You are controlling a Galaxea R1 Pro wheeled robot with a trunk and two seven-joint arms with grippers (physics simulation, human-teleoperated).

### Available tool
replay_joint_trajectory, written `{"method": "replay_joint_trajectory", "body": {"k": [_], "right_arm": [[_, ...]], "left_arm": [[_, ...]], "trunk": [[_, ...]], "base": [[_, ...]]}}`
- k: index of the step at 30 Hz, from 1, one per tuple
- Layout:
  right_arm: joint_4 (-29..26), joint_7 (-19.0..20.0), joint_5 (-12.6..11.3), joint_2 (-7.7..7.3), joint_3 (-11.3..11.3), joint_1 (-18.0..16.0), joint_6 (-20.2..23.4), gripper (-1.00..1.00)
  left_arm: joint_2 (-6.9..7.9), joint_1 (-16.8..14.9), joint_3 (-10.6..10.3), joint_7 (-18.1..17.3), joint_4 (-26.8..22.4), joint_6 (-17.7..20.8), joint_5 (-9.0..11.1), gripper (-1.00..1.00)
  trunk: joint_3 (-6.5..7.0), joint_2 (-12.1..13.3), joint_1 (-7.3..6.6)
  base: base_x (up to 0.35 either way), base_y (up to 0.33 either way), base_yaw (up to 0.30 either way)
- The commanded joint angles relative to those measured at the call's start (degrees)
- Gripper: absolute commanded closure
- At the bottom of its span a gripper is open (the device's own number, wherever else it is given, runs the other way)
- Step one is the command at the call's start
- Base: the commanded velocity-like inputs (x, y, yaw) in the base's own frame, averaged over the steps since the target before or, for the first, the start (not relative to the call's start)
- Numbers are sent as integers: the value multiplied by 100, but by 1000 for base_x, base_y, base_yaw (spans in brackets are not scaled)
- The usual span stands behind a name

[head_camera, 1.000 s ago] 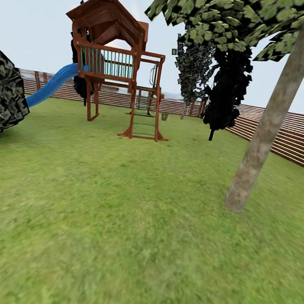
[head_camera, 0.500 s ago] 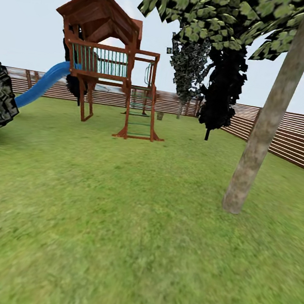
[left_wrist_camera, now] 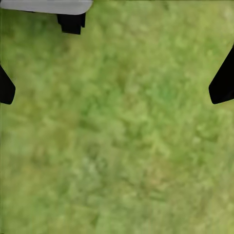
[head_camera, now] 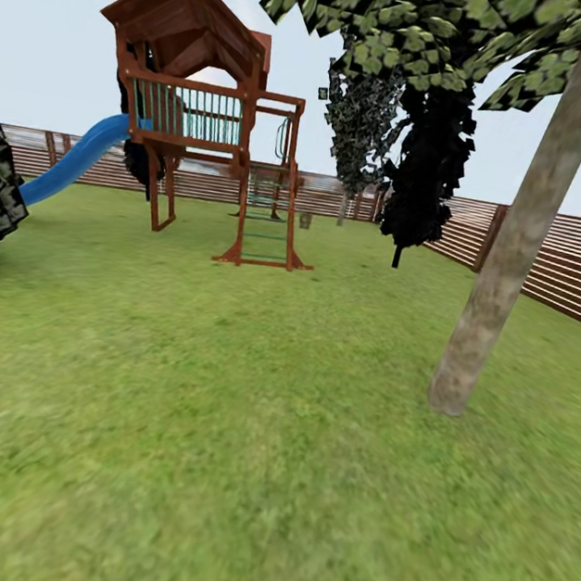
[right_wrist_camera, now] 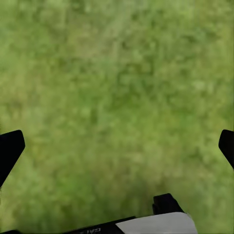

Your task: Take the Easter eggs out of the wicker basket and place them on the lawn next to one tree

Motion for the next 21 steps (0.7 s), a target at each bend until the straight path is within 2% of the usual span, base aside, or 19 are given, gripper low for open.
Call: {"method": "replay_joint_trajectory", "body": {"k": [1,21], "right_arm": [[-14,-20,-27,3,-4,-1,28,-100],[-12,-20,26,45,-5,0,-147,-100]], "left_arm": [[0,-4,-11,19,5,-18,-6,-100],[-1,-4,-11,19,5,-18,-6,-100]], "trunk": [[-15,-5,3],[-80,-5,3]], "base": [[233,0,0],[228,0,0]]}}
